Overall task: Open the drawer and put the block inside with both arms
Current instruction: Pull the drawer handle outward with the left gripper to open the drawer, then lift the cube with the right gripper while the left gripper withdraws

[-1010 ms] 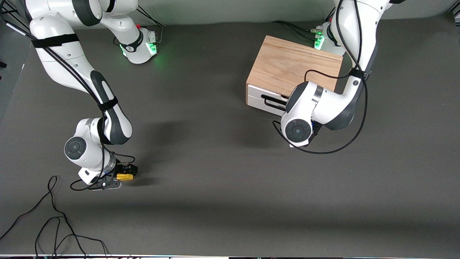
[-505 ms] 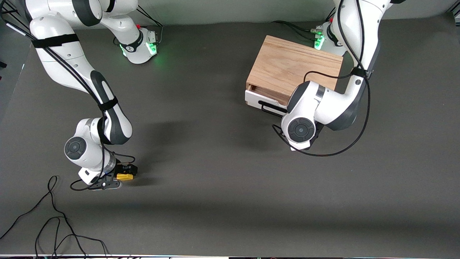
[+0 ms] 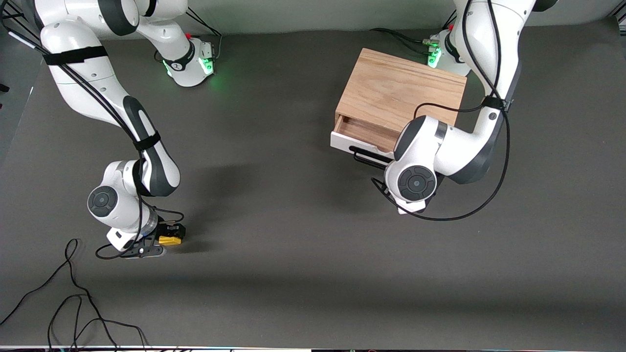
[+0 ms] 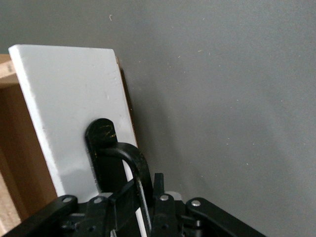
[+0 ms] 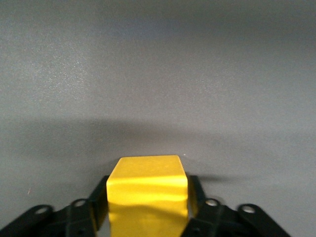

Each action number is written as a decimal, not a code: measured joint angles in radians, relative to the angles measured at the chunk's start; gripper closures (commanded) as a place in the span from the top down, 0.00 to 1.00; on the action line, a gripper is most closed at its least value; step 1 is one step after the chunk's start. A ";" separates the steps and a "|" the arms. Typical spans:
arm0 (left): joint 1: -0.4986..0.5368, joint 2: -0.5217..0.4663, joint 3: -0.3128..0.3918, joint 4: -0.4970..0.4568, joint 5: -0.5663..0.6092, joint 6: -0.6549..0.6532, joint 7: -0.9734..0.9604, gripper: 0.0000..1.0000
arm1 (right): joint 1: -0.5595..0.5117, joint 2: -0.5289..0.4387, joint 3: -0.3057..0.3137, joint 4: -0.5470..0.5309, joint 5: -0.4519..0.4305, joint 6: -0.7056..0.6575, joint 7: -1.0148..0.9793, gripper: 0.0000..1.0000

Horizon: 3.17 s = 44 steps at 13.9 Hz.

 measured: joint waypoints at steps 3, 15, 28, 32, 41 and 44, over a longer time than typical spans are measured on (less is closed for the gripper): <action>0.003 0.025 0.000 0.039 0.000 -0.004 0.002 0.00 | 0.000 0.000 0.000 0.000 0.000 0.000 0.000 0.55; 0.004 0.046 -0.001 0.082 0.029 0.018 0.015 1.00 | 0.000 0.000 0.000 0.001 0.000 0.000 0.000 0.26; 0.073 0.000 0.007 0.363 0.080 -0.323 0.229 1.00 | 0.028 -0.028 0.007 0.101 0.000 -0.144 0.000 0.20; 0.147 -0.153 0.008 0.378 0.080 -0.432 0.463 1.00 | 0.079 -0.090 0.029 0.309 0.007 -0.505 0.066 0.20; 0.188 -0.341 0.012 0.293 0.136 -0.393 0.949 1.00 | 0.399 -0.116 0.041 0.649 0.117 -0.850 0.611 0.18; 0.245 -0.353 0.015 0.289 0.137 -0.383 1.075 1.00 | 0.558 -0.090 0.042 0.694 0.117 -0.831 0.834 0.18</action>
